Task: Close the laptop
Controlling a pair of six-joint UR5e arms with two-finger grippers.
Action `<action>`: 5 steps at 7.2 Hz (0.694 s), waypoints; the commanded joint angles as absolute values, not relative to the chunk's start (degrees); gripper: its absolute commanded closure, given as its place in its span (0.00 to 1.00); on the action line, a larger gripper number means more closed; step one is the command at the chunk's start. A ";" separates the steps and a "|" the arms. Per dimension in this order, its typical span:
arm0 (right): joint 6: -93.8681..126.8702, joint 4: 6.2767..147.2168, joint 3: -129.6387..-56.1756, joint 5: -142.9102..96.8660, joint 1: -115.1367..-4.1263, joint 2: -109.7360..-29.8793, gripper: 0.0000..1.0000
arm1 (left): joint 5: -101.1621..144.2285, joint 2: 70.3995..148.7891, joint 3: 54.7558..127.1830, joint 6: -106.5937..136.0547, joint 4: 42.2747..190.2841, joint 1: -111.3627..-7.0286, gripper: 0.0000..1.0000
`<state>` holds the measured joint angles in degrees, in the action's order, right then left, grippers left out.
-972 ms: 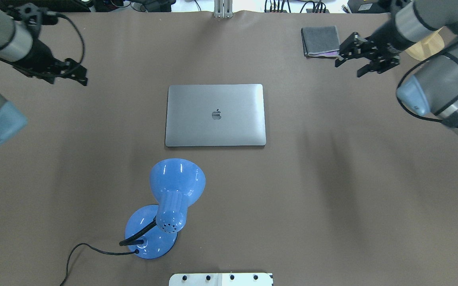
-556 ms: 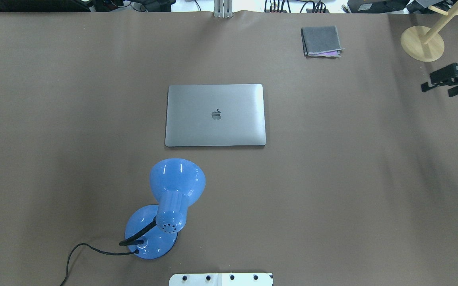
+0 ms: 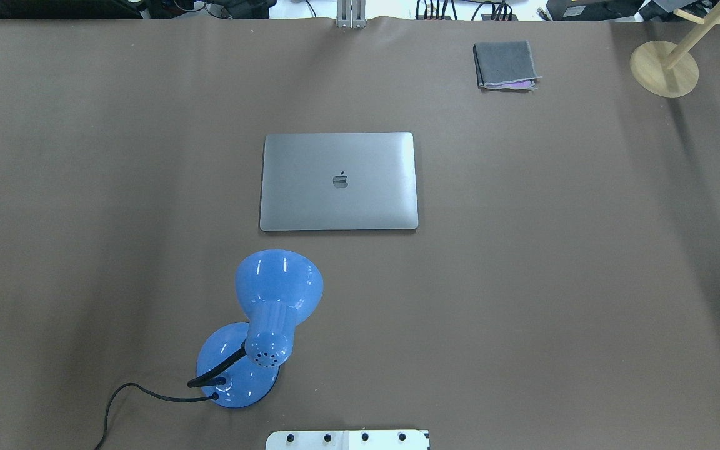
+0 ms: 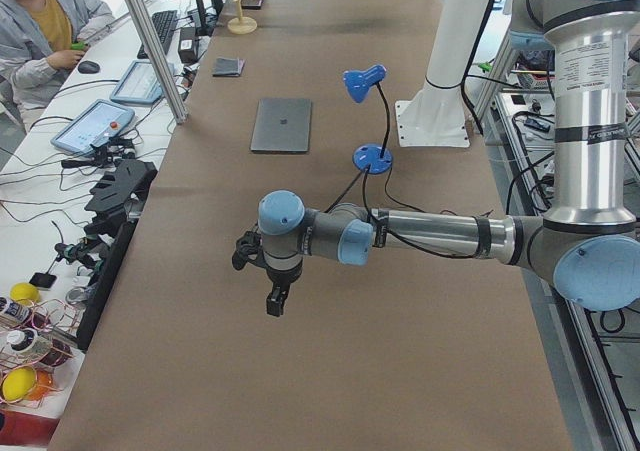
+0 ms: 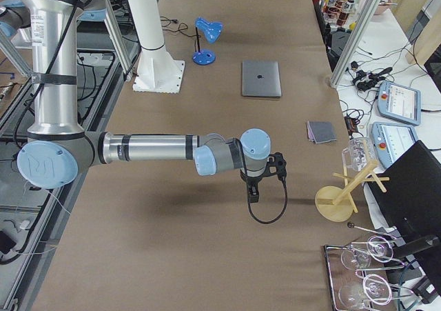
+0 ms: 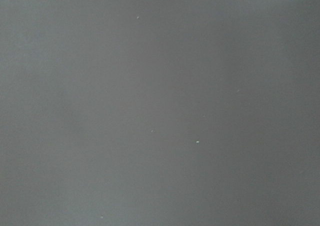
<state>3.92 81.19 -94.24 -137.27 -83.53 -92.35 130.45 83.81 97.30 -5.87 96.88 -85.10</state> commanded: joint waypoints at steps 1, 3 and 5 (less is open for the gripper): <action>0.79 86.66 -94.22 -134.74 -82.54 -91.32 0.00 | 130.61 83.06 95.54 -9.41 94.75 -86.92 0.02; 0.88 86.66 -94.31 -134.74 -82.09 -91.23 0.00 | 130.61 82.97 95.97 -9.14 94.75 -86.92 0.02; 0.88 86.84 -94.22 -134.65 -81.65 -90.36 0.00 | 130.34 83.85 96.50 -9.14 94.83 -86.75 0.02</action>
